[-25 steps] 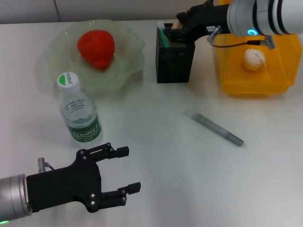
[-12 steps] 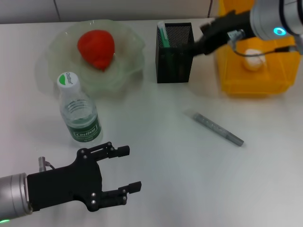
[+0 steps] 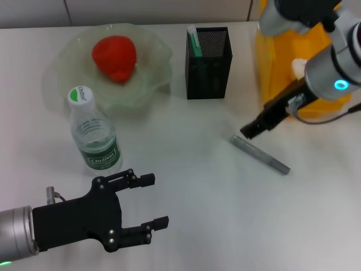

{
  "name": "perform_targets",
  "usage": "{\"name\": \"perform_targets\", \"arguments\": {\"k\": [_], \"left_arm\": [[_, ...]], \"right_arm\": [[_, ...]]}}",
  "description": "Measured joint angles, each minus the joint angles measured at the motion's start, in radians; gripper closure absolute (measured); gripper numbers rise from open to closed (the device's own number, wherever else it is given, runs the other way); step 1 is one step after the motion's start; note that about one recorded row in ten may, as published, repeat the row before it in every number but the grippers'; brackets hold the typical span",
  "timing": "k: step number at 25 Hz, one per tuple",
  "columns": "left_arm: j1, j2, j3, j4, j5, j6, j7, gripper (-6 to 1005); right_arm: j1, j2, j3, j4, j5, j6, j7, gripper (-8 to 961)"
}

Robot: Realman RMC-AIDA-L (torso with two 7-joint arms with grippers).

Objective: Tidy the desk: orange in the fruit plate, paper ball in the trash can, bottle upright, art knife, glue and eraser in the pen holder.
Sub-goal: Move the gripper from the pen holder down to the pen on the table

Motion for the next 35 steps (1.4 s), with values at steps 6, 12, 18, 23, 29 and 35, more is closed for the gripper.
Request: {"name": "perform_targets", "arguments": {"k": [6, 12, 18, 23, 29, 35], "left_arm": [[-0.001, -0.001, 0.000, 0.000, 0.000, 0.000, 0.002, 229], [-0.001, -0.002, 0.000, -0.005, 0.000, 0.000, 0.005, 229], [-0.001, -0.002, 0.000, -0.002, 0.000, 0.000, 0.005, 229], [-0.001, -0.002, 0.000, 0.000, 0.000, 0.000, 0.004, 229], [-0.002, -0.001, 0.000, 0.002, 0.000, 0.000, 0.001, 229], [-0.002, 0.000, 0.000, 0.003, 0.000, 0.000, 0.001, 229]], "right_arm": [[0.038, 0.002, -0.013, 0.120, 0.002, 0.026, -0.020, 167], [0.060, 0.001, -0.028, 0.210, 0.001, 0.083, -0.020, 168], [0.075, 0.001, -0.043, 0.257, 0.000, 0.102, -0.022, 181], [0.092, 0.001, -0.044, 0.296, 0.000, 0.113, -0.030, 201], [0.106, 0.001, -0.052, 0.326, 0.004, 0.119, -0.034, 438], [0.120, 0.000, -0.052, 0.362, 0.002, 0.129, -0.034, 600]]}}
